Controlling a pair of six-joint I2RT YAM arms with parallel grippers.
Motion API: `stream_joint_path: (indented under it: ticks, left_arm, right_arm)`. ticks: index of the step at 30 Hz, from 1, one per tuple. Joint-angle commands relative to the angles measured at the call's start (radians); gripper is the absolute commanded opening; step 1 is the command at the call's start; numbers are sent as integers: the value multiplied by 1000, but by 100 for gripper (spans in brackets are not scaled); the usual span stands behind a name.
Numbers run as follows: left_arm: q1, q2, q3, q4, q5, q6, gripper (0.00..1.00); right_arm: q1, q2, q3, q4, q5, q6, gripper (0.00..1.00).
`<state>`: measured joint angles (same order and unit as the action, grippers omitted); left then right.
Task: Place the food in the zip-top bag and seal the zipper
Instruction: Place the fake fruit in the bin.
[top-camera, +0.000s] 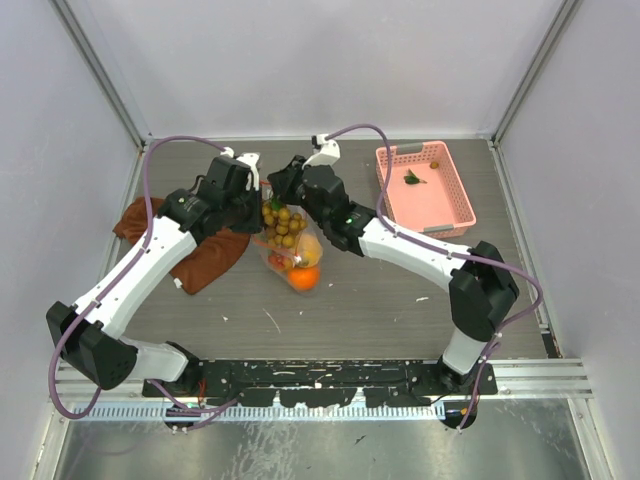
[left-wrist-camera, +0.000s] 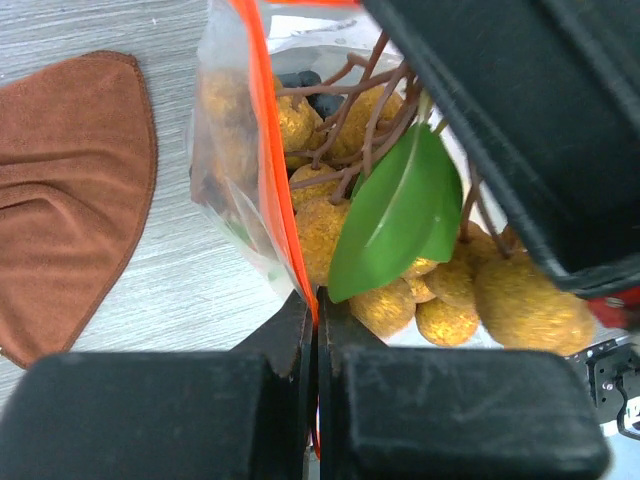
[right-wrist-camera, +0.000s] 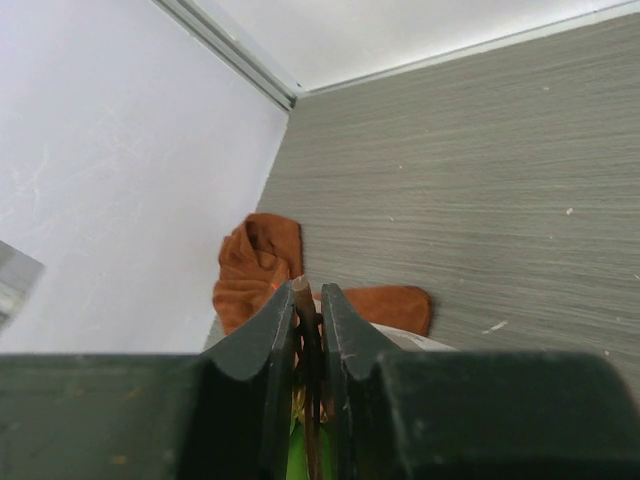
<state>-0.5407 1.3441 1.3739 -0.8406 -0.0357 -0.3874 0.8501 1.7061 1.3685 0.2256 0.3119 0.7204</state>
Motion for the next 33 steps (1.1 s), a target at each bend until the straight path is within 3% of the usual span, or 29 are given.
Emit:
stream_joint_path:
  ticks: [1, 6, 11, 22, 33]
  left_arm:
    - [7, -19, 15, 56, 20, -13, 0]
    - [12, -18, 17, 54, 12, -16, 0]
    - [14, -16, 17, 52, 8, -18, 0]
    - [15, -17, 15, 52, 5, -18, 0]
    - [16, -15, 16, 51, 3, -16, 0]
  right_arm:
    - [6, -46, -17, 116, -11, -55, 25]
    - [6, -91, -3, 73, -71, -114, 38]
    - [4, -148, 27, -34, -139, -190, 45]
    - [-24, -225, 111, -467, -105, -334, 46]
    - [-32, -174, 86, -569, -113, -326, 43]
